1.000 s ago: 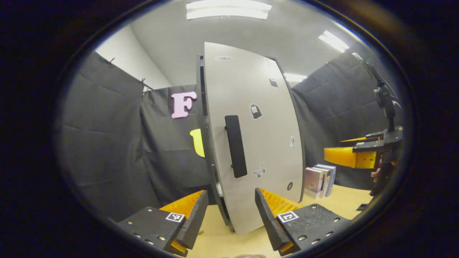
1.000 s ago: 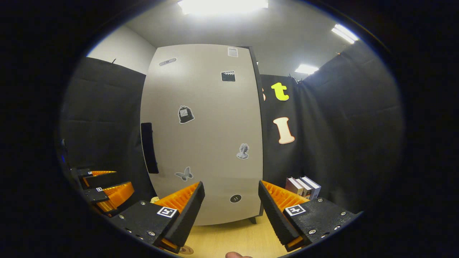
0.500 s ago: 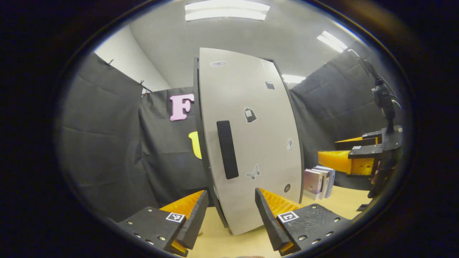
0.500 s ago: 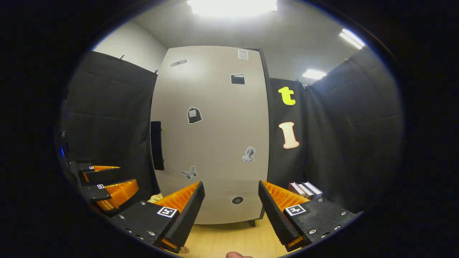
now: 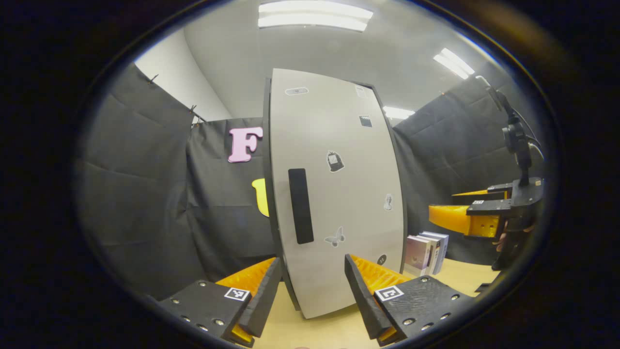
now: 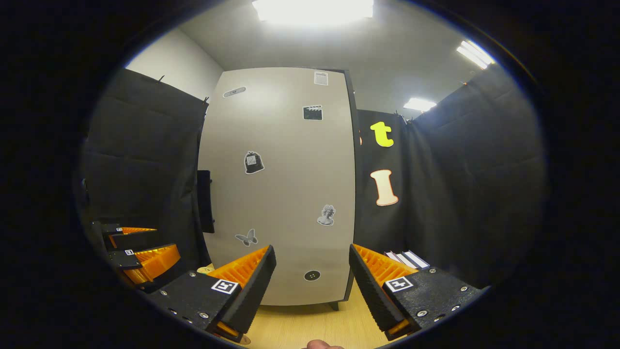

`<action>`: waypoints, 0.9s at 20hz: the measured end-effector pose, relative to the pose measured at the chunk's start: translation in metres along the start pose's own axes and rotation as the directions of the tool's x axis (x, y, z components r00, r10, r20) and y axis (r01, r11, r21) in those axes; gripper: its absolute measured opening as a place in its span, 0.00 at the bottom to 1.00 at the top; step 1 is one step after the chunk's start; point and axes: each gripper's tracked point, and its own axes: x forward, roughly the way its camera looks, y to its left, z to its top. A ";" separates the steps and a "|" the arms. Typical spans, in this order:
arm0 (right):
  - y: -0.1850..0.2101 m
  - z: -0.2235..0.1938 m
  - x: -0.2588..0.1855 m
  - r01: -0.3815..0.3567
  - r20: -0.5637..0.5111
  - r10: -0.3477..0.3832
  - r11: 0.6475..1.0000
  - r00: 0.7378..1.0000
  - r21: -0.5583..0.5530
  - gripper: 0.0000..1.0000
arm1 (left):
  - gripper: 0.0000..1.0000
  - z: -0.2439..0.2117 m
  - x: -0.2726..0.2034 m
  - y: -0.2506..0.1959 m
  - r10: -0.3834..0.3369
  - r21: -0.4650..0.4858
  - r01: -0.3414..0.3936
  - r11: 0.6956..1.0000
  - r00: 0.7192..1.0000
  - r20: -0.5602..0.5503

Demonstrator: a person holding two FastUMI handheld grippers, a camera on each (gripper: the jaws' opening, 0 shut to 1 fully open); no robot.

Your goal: Open the cabinet door with the right hand, grasp the bottle in the cabinet with the left hand and place it on the coaster, then close the cabinet door with the right hand.

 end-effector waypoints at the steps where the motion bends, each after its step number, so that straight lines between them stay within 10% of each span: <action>1: 0.001 0.001 -0.001 -0.004 0.005 0.004 1.000 1.000 0.010 0.94 | 0.78 0.004 -0.002 0.001 0.006 -0.025 -0.005 1.000 1.000 0.016; 17: -0.001 0.003 -0.002 0.003 0.012 -0.002 1.000 1.000 -0.004 0.94 | 0.75 0.022 0.005 0.009 0.024 -0.069 -0.018 0.997 0.996 0.087; 18: -0.001 0.003 -0.002 0.001 0.010 0.000 1.000 1.000 -0.006 0.94 | 0.86 0.024 0.009 0.008 0.023 -0.070 -0.017 0.997 0.995 0.092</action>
